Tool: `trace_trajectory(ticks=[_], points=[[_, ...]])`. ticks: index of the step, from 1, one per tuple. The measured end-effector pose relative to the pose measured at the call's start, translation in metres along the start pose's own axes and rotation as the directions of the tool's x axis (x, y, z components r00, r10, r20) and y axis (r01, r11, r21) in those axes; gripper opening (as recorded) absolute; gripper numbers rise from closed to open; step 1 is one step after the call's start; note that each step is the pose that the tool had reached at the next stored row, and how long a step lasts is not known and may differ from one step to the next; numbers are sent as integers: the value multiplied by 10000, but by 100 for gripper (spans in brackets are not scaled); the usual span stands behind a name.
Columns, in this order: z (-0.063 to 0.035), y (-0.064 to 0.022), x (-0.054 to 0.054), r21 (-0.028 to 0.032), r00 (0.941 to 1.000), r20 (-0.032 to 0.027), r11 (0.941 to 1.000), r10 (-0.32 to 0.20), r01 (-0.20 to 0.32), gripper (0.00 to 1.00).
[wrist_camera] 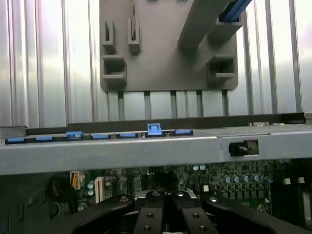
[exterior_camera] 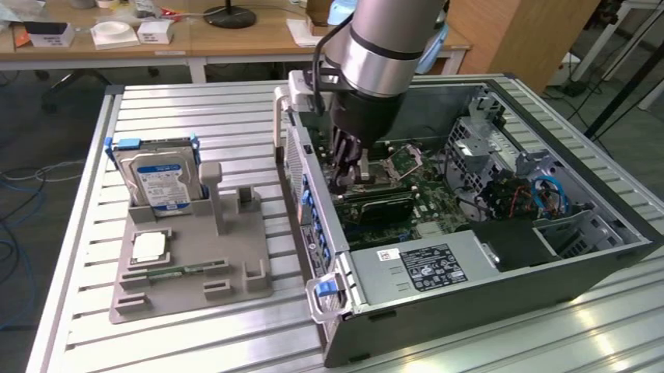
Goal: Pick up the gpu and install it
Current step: 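Press down on the gpu until it lock into place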
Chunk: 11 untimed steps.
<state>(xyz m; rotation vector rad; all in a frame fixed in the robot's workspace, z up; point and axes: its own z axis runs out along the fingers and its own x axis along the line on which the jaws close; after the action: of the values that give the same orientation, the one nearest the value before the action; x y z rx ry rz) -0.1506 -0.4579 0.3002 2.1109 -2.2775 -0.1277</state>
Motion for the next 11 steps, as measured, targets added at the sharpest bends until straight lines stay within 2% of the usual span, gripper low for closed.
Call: trace_trajectory(ticks=[2, 3, 7, 11], points=[[-1, -13, -1, 292, 10000, 46, 9996, -16, 15, 11], [0, -14, -1, 372, 10000, 53, 9993, -19, 17, 11], [2, -27, -2, 374, 10000, 45, 9993, -5, 4, 11], [-6, -158, -16, 375, 10000, 44, 9993, -4, 3, 11]])
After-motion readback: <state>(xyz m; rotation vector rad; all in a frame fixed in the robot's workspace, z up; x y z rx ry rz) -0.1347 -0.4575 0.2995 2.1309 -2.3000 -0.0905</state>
